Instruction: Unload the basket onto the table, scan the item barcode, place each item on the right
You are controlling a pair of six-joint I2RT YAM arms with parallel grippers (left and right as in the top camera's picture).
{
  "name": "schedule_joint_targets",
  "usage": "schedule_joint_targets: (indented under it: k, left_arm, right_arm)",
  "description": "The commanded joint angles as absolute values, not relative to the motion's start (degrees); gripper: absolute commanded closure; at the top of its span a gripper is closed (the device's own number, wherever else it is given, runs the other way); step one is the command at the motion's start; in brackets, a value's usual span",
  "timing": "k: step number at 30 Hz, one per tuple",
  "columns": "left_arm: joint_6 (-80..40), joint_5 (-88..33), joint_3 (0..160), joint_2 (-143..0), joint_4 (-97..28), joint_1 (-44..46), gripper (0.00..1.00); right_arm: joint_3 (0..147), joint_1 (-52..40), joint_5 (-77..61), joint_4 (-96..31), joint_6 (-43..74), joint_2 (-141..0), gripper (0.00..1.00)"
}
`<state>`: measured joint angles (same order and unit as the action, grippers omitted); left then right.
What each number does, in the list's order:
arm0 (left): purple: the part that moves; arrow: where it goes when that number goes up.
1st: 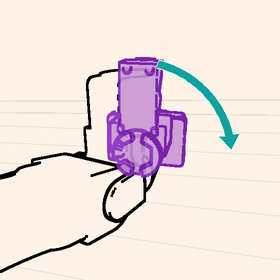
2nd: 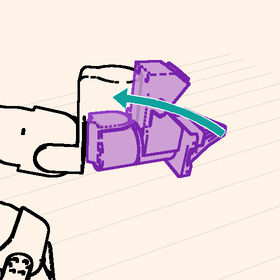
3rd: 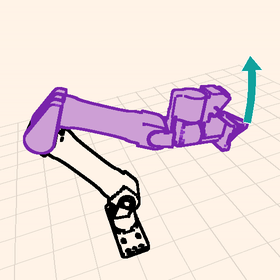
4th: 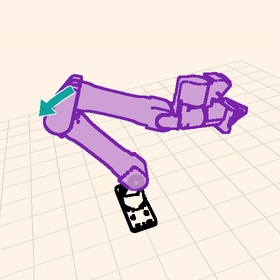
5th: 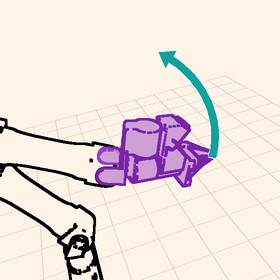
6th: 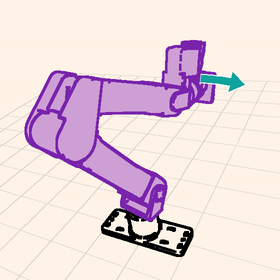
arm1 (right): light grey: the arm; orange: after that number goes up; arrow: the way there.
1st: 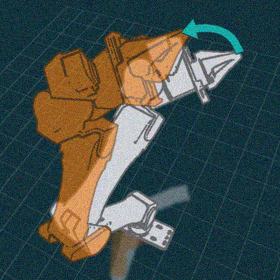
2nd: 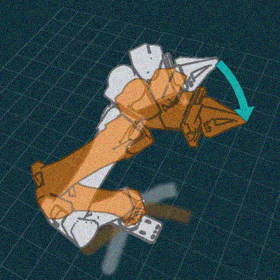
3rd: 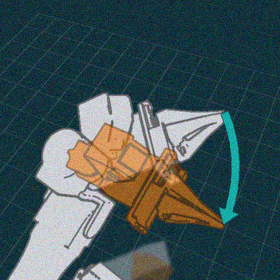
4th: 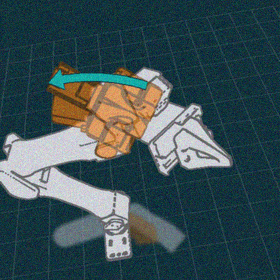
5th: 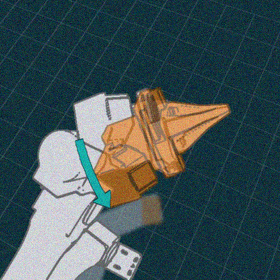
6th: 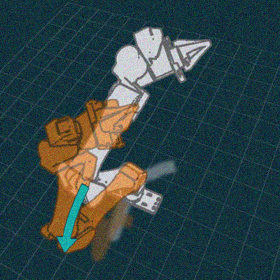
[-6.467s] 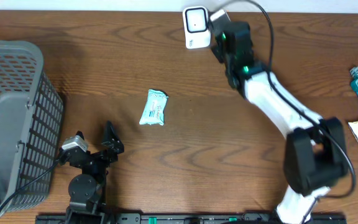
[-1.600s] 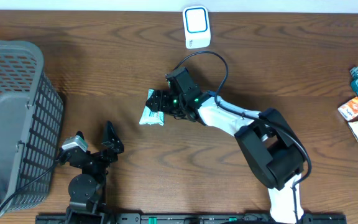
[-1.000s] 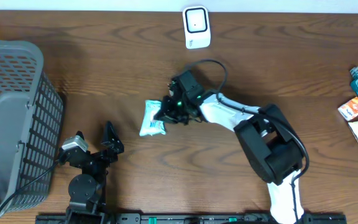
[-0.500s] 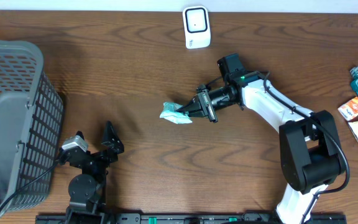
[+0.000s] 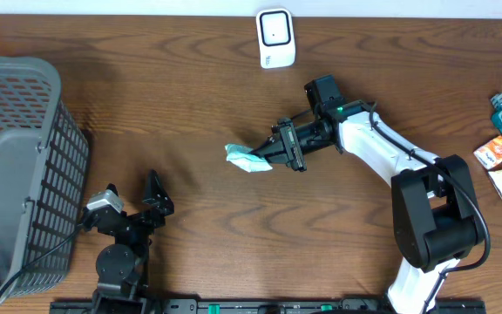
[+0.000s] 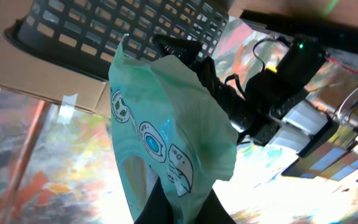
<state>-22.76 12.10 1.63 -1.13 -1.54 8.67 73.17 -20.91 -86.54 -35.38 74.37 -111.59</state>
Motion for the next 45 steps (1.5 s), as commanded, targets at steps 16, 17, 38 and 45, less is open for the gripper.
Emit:
schedule_joint_targets:
  k: [16, 17, 38, 45]
  left_arm:
    - [-23.22, 12.43, 0.47, -1.04, -3.44, 8.43, 0.02]
    - [-23.24, 12.43, 0.47, -1.04, -3.44, 8.43, 0.02]
    - [-23.24, 12.43, 0.47, -1.04, -3.44, 8.43, 0.02]
    - [-23.24, 12.43, 0.47, -1.04, -3.44, 8.43, 0.02]
  right_arm:
    - [73.38, -15.92, -64.18, -35.35, 117.4, -111.28, 0.98]
    - [73.38, -15.31, -62.96, -35.33, 117.38, -111.28, 0.98]
    - [73.38, -0.97, -56.62, -67.55, 117.38, -112.9, 0.98]
    - [73.38, 0.1, -52.38, -70.89, 117.38, -116.68, 0.98]
